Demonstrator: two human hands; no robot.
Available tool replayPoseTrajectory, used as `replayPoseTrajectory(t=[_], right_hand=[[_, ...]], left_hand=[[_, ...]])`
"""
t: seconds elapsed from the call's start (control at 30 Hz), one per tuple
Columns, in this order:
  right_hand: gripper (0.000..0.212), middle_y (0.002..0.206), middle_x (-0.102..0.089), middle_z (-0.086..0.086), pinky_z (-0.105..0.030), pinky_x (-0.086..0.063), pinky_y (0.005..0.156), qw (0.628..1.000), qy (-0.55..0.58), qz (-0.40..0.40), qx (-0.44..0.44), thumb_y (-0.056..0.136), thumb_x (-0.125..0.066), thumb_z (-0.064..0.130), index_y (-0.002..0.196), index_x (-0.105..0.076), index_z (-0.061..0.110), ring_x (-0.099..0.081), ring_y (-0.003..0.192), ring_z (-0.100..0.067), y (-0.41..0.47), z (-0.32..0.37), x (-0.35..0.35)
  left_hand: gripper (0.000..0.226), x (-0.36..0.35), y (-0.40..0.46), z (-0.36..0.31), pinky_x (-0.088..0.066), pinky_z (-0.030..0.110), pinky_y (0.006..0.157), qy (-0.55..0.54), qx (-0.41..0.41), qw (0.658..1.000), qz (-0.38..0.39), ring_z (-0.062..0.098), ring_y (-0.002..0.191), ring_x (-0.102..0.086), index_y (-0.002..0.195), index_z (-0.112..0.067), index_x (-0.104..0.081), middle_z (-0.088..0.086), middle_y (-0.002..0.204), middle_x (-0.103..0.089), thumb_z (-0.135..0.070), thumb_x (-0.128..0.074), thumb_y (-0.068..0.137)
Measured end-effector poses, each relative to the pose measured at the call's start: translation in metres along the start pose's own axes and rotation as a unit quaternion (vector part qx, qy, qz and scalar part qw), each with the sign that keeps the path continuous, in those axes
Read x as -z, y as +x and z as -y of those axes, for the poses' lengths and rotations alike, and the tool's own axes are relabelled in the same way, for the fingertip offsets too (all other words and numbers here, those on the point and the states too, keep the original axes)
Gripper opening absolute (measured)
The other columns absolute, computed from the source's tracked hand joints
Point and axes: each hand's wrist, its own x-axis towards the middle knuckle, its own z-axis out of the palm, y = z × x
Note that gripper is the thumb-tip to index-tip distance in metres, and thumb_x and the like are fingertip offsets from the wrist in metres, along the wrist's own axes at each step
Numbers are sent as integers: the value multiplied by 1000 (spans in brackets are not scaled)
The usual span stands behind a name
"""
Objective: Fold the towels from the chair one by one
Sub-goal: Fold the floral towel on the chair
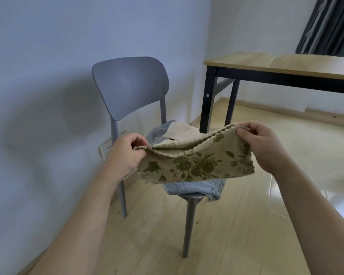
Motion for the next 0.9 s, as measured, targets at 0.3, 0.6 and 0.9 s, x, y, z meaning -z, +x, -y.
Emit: replayPoseTrajectory(t=[0.3, 0.6, 0.9], right_hand=[[33, 123, -57, -6, -49, -45, 98, 978, -196, -74, -7, 98, -44, 15, 128, -55, 23, -50, 117, -27, -1, -35, -12], [25, 98, -63, -14, -39, -52, 81, 967, 83, 51, -237, 97, -51, 24, 104, -59, 1, -60, 89, -26, 5, -45, -31], [24, 105, -68, -13, -35, -54, 79, 968, 71, 85, -223, 93, -60, 23, 109, -63, 5, -64, 97, -26, 0, -50, -51]], left_hand=[[26, 7, -8, 15, -48, 24, 55, -131, 92, 957, 244, 12, 58, -54, 69, -13, -49, 3, 64, -53, -2, -69, 82], [23, 9, -29, -18, -52, 43, 85, -566, 1, 726, 390, 31, 104, -57, 54, -8, -57, 11, 119, -54, -12, -79, 58], [13, -1, -32, -36, -39, 48, 107, -628, -37, 752, 197, 26, 79, -51, 58, -6, -47, 11, 72, -43, -4, -54, 69]])
